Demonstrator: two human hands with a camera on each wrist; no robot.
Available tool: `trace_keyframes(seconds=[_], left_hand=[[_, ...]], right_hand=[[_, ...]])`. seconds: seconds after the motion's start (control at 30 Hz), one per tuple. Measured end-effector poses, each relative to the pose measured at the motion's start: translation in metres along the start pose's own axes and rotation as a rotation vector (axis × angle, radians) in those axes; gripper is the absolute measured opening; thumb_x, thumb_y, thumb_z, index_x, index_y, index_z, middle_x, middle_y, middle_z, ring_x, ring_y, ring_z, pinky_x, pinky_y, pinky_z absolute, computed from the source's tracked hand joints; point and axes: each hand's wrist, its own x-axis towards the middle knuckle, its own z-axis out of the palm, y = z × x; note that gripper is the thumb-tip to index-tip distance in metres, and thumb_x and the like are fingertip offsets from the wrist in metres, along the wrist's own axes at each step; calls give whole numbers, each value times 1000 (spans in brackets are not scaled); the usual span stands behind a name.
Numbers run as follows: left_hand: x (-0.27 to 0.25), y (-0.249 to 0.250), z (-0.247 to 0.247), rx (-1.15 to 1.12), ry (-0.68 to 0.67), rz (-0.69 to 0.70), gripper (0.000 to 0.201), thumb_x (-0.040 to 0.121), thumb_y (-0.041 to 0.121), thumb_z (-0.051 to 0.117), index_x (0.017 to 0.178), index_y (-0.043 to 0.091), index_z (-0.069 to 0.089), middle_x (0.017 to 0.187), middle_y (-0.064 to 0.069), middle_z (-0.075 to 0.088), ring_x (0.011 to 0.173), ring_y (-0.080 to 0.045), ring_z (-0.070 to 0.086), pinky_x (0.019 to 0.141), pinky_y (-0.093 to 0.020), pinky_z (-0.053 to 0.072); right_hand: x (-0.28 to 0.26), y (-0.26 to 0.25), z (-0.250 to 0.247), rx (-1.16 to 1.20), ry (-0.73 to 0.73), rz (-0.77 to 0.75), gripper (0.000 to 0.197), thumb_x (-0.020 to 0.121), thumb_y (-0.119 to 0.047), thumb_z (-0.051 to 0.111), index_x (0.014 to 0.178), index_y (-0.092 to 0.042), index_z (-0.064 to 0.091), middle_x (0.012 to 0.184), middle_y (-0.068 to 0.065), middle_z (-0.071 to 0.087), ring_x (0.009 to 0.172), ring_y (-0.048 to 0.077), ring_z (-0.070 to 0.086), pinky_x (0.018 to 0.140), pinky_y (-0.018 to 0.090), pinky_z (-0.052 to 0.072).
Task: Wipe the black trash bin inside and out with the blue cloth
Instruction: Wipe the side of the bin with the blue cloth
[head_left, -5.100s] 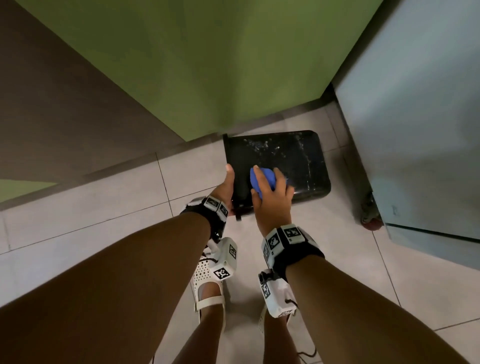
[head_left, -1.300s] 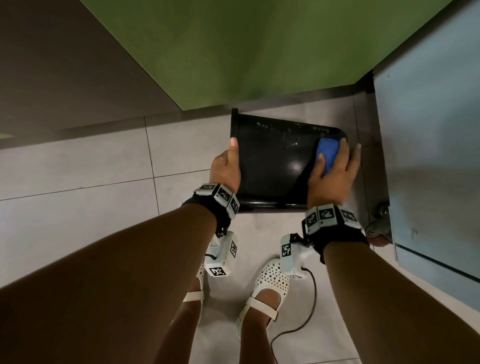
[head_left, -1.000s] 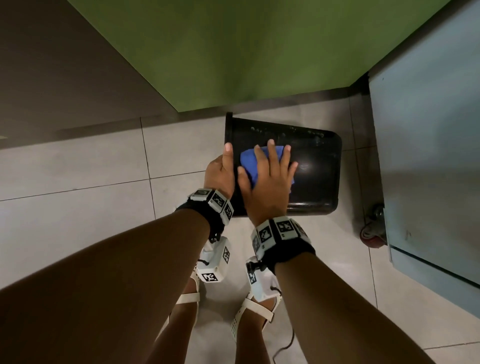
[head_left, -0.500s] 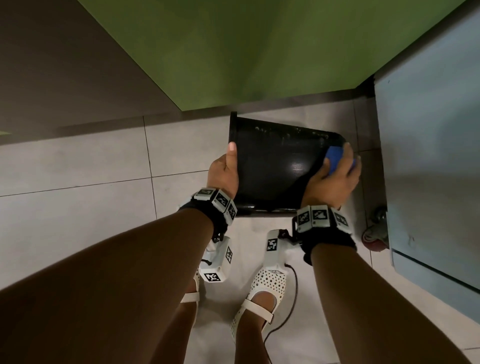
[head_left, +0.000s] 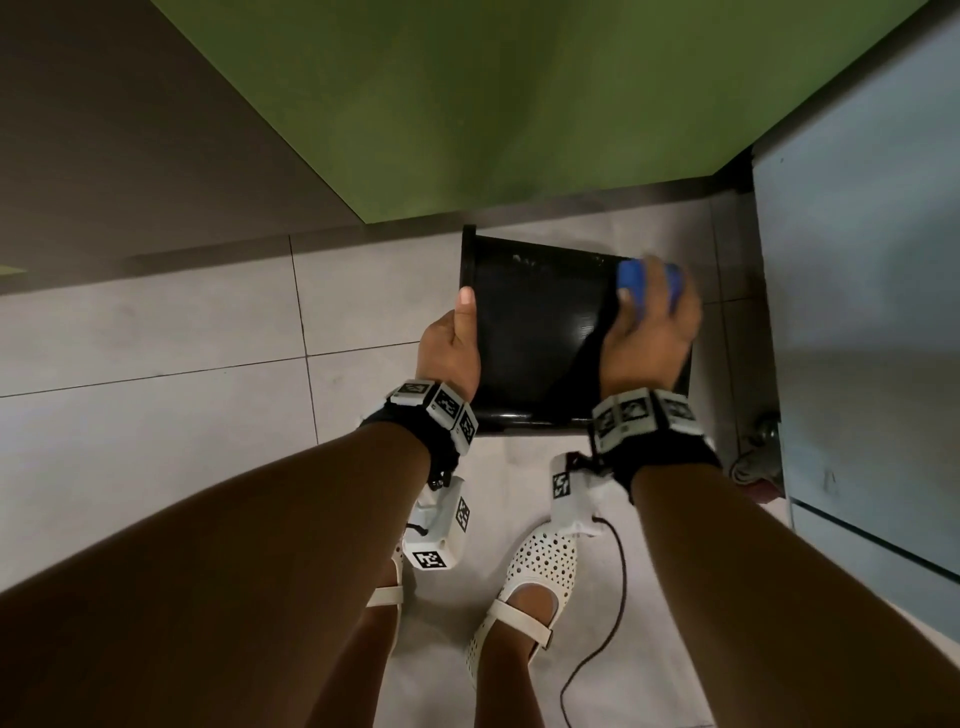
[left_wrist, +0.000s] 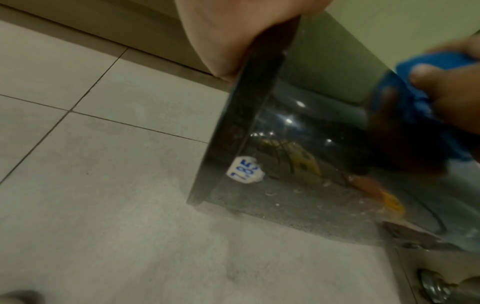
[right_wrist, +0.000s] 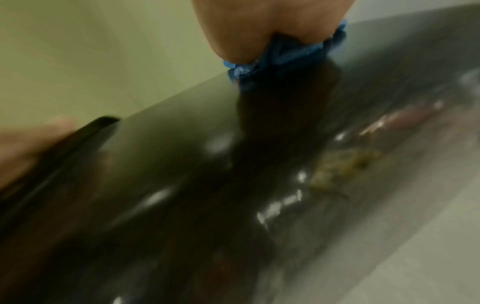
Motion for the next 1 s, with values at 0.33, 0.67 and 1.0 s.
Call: trace_keyframes(seconds=[0.33, 0.67, 1.0], left_hand=[[3, -4, 1, 8, -11, 12, 52, 97, 46, 28, 73, 9, 55, 76, -5, 59, 70, -18, 53, 66, -23, 40], [0, -3, 2, 22, -6, -4, 53, 97, 46, 26, 66, 11, 49, 70, -3, 54, 64, -13, 50, 58, -21, 40], [48, 39, -17, -372, -274, -373, 43, 90, 48, 40, 96, 10, 60, 85, -7, 63, 67, -23, 63, 64, -26, 50]], right_hand=[[-21, -45, 27, 95, -95, -136, 41, 94, -23, 46, 135, -18, 42, 145, 12, 32, 132, 12, 26, 107, 9, 16], [-14, 1, 9, 157, 53, 39, 47, 94, -18, 44, 140, -16, 33, 149, 9, 27, 129, 9, 23, 98, -3, 12], [-17, 19, 0, 52, 154, 183, 43, 96, -26, 41, 138, -22, 34, 147, 18, 24, 132, 33, 30, 108, 41, 34]])
